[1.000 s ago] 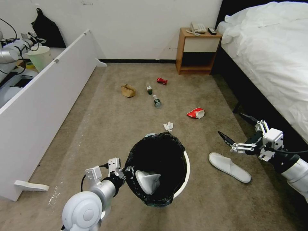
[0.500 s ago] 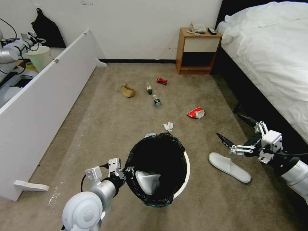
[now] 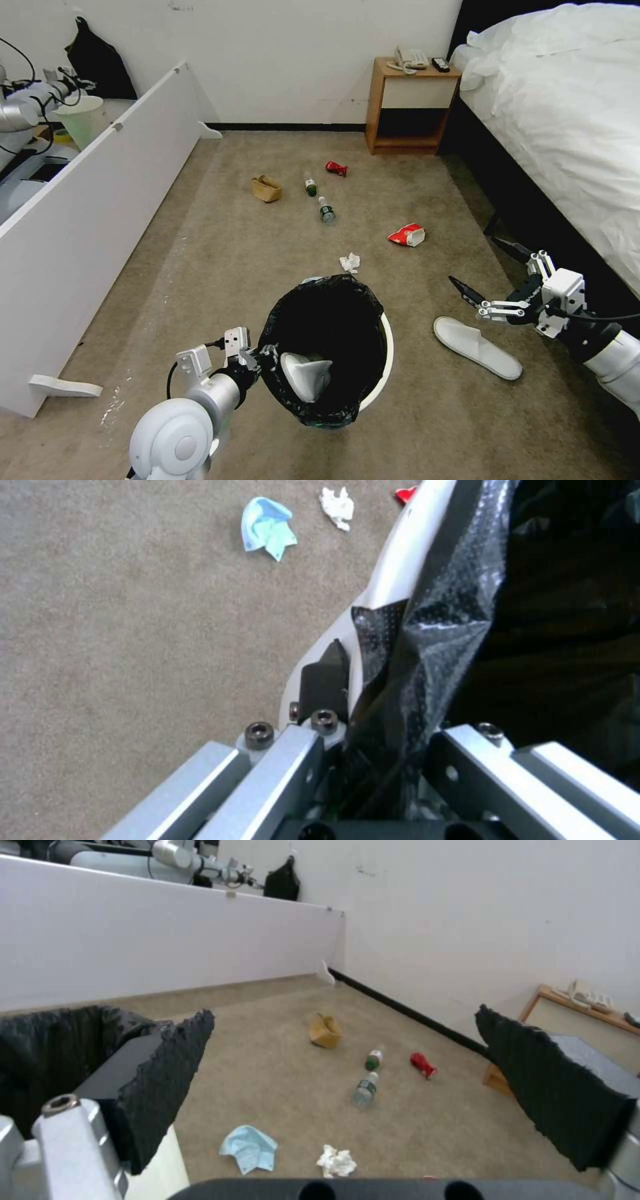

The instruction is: Pick up the trash bin, then pick up the garbage from the floor and place it into the trash bin.

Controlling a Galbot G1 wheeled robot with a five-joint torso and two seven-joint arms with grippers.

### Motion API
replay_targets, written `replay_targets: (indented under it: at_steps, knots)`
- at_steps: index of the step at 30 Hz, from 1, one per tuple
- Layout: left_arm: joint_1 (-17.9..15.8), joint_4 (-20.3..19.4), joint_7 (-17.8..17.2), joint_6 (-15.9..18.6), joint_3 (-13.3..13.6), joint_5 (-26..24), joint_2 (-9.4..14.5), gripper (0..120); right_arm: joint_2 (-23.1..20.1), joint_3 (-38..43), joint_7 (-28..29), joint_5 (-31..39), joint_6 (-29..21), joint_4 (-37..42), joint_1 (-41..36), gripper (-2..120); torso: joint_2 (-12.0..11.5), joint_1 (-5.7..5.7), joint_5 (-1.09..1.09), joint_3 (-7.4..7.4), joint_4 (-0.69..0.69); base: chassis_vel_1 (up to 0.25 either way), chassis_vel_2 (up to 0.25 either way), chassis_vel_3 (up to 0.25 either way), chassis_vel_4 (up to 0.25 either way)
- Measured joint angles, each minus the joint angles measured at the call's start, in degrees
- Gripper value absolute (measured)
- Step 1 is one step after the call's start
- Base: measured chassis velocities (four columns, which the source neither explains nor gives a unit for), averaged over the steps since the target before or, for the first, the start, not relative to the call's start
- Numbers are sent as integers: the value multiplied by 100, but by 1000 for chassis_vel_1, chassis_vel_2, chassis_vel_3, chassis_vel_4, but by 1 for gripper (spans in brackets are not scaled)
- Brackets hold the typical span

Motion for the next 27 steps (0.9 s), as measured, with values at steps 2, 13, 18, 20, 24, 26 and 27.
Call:
replay_targets:
  at_steps: [2, 13, 18, 20, 24, 26, 27]
  knots:
    - [-15, 21, 3, 0, 4, 0, -19, 2, -9, -9, -17, 16, -3, -25, 23, 100, 0, 0, 0, 0, 0, 0, 0, 0, 0]
    - [-58, 87, 15, 0, 15, 6, -63, 2, -35, -25, -69, 77, 12, -87, 42, 100, 0, 0, 1, -1, 0, -50, 44, 47, -44]
    - [-60, 92, 23, -1, 11, 5, -67, 2, -33, -46, -79, 95, 13, -108, 49, 100, 0, 0, 0, 0, -1, -211, 192, 211, -184]
    - [-59, 93, 25, -2, 9, 5, -70, 2, -29, -52, -79, 103, 14, -109, 49, 100, 0, 0, -1, 1, 0, -254, 238, 226, -237]
    - [-49, 93, 37, -6, 7, 10, -72, 2, -15, -79, -88, 106, 110, -133, 49, 100, 0, 0, -1, 1, 4, -256, 251, 267, -249]
    - [-49, 93, 39, -6, 6, 13, -73, 2, -9, -84, -88, 112, 152, -139, 43, 100, 1, 0, 0, 1, 1, -265, 259, 280, -258]
    - [-50, 93, 41, -10, 5, 14, -72, 2, -4, -84, -95, 112, 167, -142, 37, 100, 0, 1, -1, 2, -1, -239, 259, 209, -251]
